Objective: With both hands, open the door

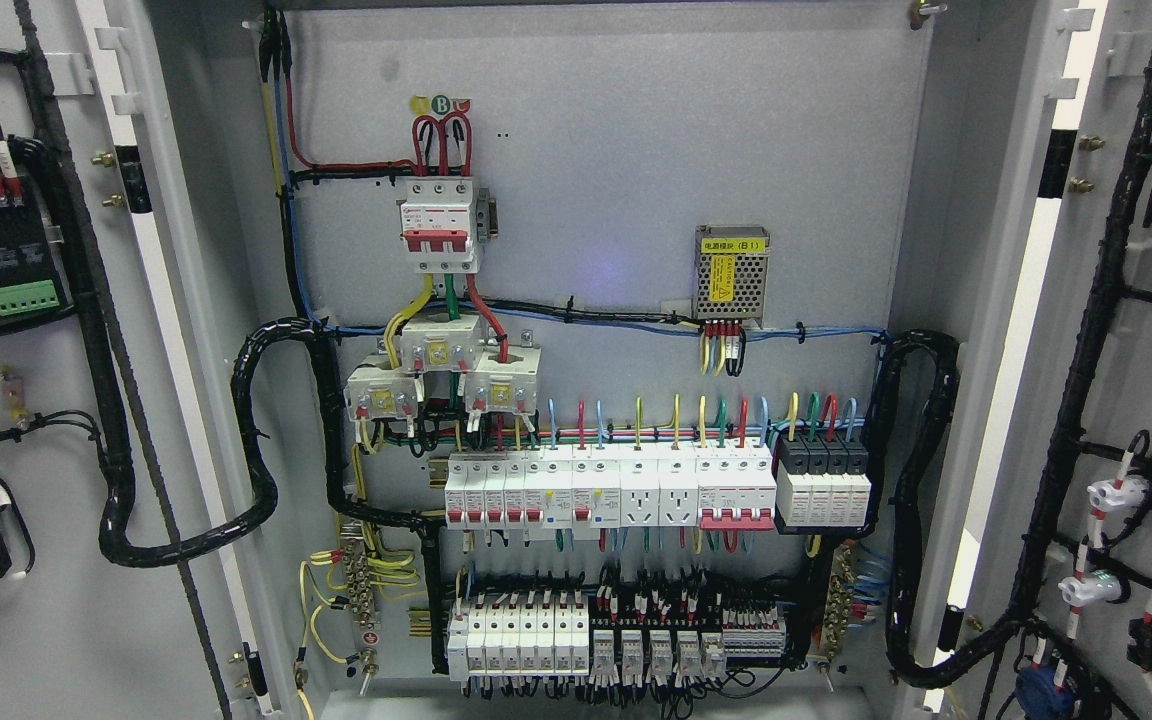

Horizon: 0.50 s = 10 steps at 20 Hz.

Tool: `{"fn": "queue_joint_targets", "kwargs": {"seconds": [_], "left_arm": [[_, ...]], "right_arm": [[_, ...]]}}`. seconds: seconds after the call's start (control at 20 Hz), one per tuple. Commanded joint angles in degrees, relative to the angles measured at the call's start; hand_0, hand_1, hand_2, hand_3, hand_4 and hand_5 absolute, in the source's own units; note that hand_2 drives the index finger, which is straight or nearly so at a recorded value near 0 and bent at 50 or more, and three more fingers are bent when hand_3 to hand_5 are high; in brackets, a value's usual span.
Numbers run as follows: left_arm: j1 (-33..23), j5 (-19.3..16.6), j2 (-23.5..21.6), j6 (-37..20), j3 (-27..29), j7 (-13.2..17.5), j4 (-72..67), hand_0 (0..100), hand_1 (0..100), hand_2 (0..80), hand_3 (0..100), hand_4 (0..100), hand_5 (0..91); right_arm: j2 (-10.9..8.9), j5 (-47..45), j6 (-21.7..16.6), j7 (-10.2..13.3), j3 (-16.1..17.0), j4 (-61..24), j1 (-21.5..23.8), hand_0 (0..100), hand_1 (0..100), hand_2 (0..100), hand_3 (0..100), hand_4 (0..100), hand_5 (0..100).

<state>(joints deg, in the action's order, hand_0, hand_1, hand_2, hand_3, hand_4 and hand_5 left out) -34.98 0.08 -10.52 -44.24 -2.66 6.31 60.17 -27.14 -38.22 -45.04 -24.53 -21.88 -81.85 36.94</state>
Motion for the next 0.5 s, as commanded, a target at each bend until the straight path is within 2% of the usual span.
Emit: {"fn": "queue_joint_targets", "kwargs": {"seconds": [0.0, 0.15, 0.35, 0.45], "left_arm": [[3.34, 1.23, 3.57, -17.46, -0.85, 0.28, -21.48, 0, 0, 0.0, 0, 3, 0.0], [4.66, 1.67, 4.19, -12.21, -0.85, 0.37, -26.67, 0, 0, 0.0, 0, 3, 0.0], [5.89, 4.13, 4.71, -1.84, -0.94, 0.72, -28.87, 0, 0, 0.0, 0, 3, 0.0], [7.90, 4.75, 5.94, 2.39, -0.85, 1.25, -31.33, 0, 0, 0.0, 0, 3, 0.0]], "right_arm": [[3.06, -0.27, -14.55, -0.34, -0.45, 23.47, 0.24, 11, 0, 0, 0, 0, 0], [4.98, -0.45, -14.11, -0.16, -0.54, 31.01, -2.04, 11, 0, 0, 0, 0, 0], [9.20, -0.54, -13.50, -0.16, -0.54, 48.49, -9.94, 11, 0, 0, 0, 0, 0], [11.13, -0.54, -11.67, -0.25, -0.54, 55.01, -12.93, 11, 0, 0, 0, 0, 0]]}}
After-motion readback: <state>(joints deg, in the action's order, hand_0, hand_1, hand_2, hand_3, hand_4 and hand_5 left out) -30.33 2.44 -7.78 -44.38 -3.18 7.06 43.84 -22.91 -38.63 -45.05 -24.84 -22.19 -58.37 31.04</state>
